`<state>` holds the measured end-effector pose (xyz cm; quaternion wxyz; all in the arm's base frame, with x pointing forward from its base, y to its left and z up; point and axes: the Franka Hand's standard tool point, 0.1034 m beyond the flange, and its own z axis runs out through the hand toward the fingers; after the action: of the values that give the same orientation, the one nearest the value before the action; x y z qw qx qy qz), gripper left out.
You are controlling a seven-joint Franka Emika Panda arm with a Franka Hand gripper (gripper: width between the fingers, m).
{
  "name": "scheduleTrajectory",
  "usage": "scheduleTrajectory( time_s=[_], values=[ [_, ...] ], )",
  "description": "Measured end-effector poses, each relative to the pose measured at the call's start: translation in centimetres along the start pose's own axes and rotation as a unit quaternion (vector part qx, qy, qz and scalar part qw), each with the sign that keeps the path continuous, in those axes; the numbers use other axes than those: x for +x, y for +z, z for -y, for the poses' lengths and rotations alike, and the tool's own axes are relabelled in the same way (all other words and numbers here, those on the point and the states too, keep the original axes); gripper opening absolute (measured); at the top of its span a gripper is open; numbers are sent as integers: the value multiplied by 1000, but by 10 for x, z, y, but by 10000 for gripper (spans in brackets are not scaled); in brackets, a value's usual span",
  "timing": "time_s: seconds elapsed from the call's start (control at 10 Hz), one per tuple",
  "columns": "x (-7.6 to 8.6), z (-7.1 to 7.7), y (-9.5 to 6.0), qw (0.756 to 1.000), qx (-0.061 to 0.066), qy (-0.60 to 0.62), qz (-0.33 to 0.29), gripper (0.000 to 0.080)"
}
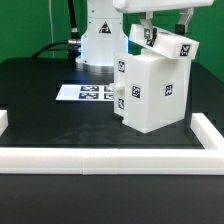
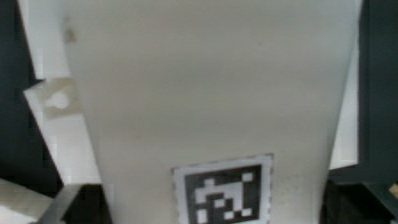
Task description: Assemble cabinet
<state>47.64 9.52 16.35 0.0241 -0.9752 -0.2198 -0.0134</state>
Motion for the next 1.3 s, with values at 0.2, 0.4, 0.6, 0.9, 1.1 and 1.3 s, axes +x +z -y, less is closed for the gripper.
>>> scheduleTrajectory(
  time_s=[0.2, 0.4, 0.6, 0.9, 1.1, 1.3],
  values=[
    [9, 4, 0, 998, 0, 63, -3, 554],
    [10, 5, 1, 992, 0, 128, -3, 554],
    [10, 5, 1, 981, 0, 194, -3, 554],
    [13, 4, 1, 958, 0, 286, -6, 554],
    [14, 3, 0, 937, 0, 351, -7, 554],
    [14, 3, 0, 918, 0, 396, -7, 554]
  ],
)
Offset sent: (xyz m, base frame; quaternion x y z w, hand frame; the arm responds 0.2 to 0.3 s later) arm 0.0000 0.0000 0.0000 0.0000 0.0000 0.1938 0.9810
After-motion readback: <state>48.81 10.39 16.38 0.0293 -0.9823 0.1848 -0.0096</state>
